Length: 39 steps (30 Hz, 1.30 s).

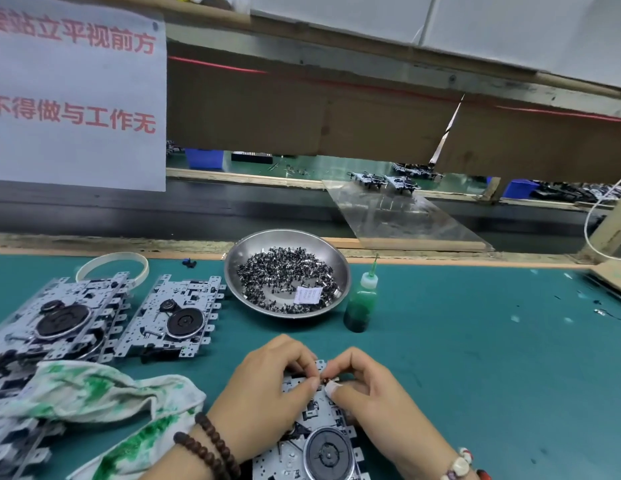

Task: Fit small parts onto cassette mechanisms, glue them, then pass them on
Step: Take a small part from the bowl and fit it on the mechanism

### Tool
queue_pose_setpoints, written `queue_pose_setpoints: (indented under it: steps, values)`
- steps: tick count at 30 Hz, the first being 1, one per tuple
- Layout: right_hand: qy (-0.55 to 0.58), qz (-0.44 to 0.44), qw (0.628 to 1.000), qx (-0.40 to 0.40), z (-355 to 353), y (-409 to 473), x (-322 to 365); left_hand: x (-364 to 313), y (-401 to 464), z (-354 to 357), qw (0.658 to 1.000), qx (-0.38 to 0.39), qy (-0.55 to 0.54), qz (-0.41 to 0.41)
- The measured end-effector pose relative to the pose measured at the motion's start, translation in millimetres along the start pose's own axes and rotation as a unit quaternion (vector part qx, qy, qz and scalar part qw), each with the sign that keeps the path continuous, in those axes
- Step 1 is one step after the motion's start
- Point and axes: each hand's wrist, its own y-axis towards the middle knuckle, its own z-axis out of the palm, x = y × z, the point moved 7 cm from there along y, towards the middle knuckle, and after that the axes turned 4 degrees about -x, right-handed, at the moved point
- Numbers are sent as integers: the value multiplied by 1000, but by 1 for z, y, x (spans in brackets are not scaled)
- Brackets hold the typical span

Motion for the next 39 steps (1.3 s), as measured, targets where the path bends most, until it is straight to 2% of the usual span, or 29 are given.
queue_pose_setpoints:
  steps: [14,21,23,25,26,28,30,33,39]
  values:
    - [30,37,999,-20,-1,-2,-1,-11,-9,-1,997,-1,51,65]
    - [5,23,1000,1,0,-1,-3,-16,-12,-2,991,2,98,95]
    - [27,38,999,14,-3,-1,-5,-16,-12,-2,991,4,98,90]
    - [63,44,997,-20,-14,1,-6,-14,-11,-3,994,-3,76,80]
    - [66,31,995,-68,-26,4,-5,-13,-11,-3,995,-7,61,74]
    - [51,-13,983,-173,-53,12,-1,-12,-12,-2,997,-8,45,65]
    - [1,-43,974,-223,-69,23,2,-11,-11,0,997,-7,43,65]
    - [-69,-46,974,-211,-71,45,-1,-10,-9,-1,997,-7,29,65]
    - [-84,-68,976,-187,-63,84,-10,-17,-8,-1,997,-11,20,71]
